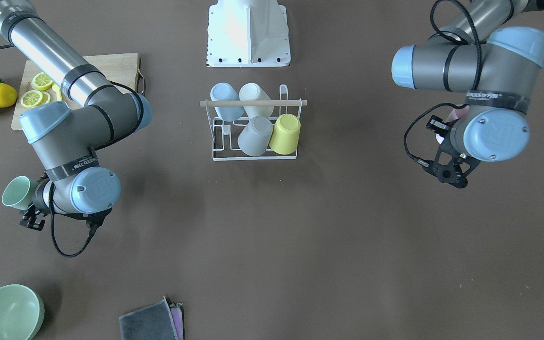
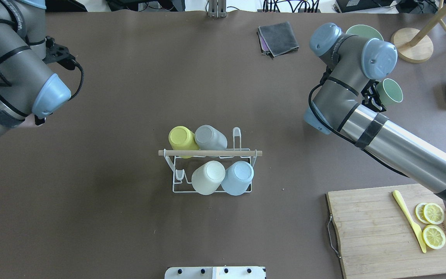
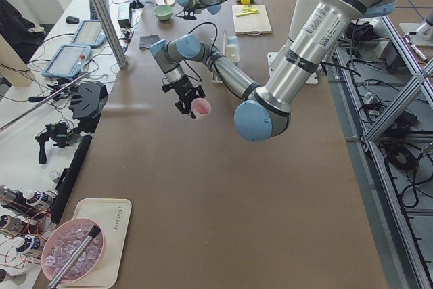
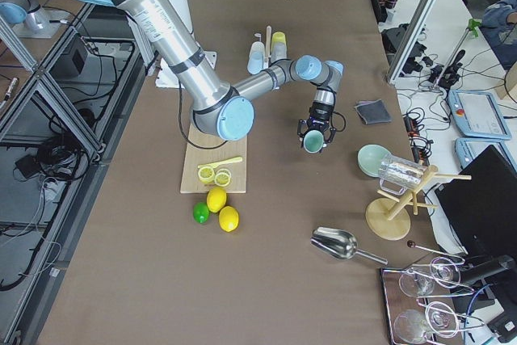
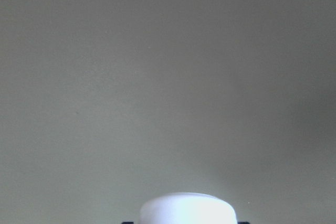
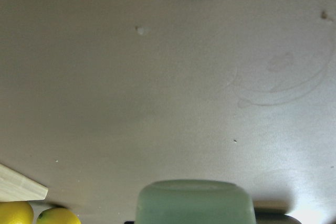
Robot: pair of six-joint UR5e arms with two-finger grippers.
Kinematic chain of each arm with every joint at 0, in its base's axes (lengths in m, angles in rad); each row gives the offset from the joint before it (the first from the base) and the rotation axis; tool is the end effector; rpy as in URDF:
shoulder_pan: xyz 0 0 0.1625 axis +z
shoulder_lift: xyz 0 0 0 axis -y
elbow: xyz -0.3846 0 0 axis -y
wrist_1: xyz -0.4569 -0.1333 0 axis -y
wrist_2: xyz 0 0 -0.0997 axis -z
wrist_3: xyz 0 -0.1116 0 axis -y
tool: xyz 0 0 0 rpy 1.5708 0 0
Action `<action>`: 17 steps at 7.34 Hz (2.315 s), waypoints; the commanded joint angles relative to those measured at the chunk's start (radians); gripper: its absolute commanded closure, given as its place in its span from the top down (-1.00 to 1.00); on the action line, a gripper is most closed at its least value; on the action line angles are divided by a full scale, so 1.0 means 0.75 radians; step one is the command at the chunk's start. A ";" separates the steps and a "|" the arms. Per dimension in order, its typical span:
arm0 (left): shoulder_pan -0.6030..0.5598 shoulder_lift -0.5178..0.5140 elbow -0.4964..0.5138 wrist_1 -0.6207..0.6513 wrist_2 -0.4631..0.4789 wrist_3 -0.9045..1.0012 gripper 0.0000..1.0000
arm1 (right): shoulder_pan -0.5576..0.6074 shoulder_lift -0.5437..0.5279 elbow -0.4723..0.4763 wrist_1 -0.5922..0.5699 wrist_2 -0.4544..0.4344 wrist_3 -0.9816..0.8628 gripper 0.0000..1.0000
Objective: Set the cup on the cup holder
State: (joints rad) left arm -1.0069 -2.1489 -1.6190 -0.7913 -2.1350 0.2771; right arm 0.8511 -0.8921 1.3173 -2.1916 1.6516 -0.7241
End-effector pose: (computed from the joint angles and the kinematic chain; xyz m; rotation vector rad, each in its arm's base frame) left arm 0.2929 -0.6010 0.3252 -0.2340 0.5501 0.7734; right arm -0.3902 -0.6338 0.4019 -0.2131 -0.0884 -1.4301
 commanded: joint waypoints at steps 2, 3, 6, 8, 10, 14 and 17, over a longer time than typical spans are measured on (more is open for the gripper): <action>-0.044 0.102 -0.189 -0.333 0.008 -0.010 -1.00 | 0.098 -0.058 0.257 0.003 0.209 -0.006 -0.94; -0.044 0.106 -0.248 -0.396 0.006 -0.014 -1.00 | 0.121 -0.060 0.299 0.005 0.268 -0.006 -1.00; -0.040 0.114 -0.443 -0.464 -0.013 -0.110 -1.00 | 0.127 -0.099 0.480 0.012 0.387 -0.004 -1.00; -0.036 0.139 -0.457 -0.615 -0.141 -0.155 -1.00 | 0.162 -0.156 0.608 0.074 0.546 0.004 -1.00; -0.034 0.196 -0.504 -0.809 -0.148 -0.255 -1.00 | 0.223 -0.270 0.610 0.372 0.819 0.093 -1.00; -0.036 0.437 -0.515 -1.638 -0.286 -0.653 -1.00 | 0.227 -0.361 0.602 1.149 1.140 0.802 -1.00; -0.007 0.552 -0.382 -2.515 -0.322 -1.119 -1.00 | 0.219 -0.359 0.596 1.677 1.124 1.336 -1.00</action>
State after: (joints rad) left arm -1.0207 -1.7534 -1.9600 -2.4141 -2.3656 -0.4336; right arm 1.0164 -1.1612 1.7658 -1.0994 2.5012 0.1133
